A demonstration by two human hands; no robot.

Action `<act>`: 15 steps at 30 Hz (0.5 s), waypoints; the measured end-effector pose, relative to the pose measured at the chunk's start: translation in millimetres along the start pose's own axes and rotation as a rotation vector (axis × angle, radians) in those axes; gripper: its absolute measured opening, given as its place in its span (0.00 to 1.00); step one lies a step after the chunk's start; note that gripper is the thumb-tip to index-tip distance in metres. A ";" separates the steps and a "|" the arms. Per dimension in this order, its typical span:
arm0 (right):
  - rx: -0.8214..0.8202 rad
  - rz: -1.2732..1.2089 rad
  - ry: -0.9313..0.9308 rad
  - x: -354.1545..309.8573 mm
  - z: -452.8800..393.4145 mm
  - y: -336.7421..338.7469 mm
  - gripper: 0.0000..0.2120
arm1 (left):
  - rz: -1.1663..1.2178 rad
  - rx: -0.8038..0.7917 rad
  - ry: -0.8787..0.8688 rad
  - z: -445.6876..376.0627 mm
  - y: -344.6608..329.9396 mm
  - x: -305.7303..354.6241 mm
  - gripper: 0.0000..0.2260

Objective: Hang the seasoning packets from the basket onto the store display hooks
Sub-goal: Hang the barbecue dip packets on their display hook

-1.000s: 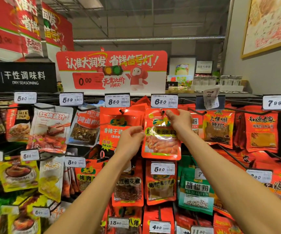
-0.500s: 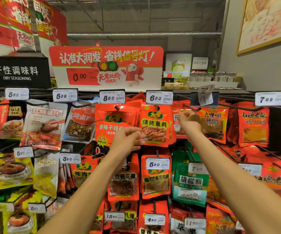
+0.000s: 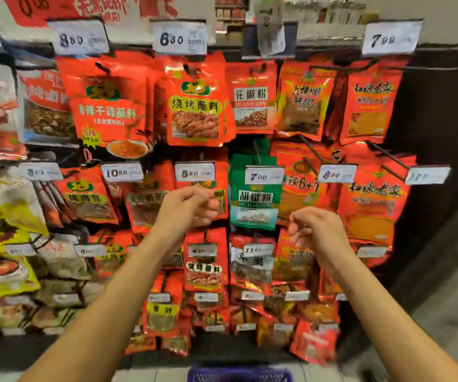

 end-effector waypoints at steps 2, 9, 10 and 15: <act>0.003 -0.003 -0.086 45.1 15.6 14.8 0.11 | -0.002 0.031 0.104 12.9 -7.4 -44.3 0.07; -0.010 0.065 -0.407 210.3 67.5 41.7 0.11 | -0.027 0.112 0.502 78.3 -17.7 -216.3 0.08; -0.017 0.082 -0.452 234.5 74.4 43.4 0.11 | -0.029 0.133 0.554 89.0 -16.8 -240.4 0.07; -0.022 0.219 -0.713 369.8 117.8 52.5 0.11 | -0.058 0.193 0.804 137.5 -8.0 -367.4 0.06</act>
Point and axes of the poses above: each hand's wrist, its own z-axis away from the middle knuckle, its own y-axis out of the back of the hand, x = y × z, the point moved 6 cm from there along -z, towards the middle knuckle, and after that the axes turned 4 degrees about z, right-handed, at the moved point
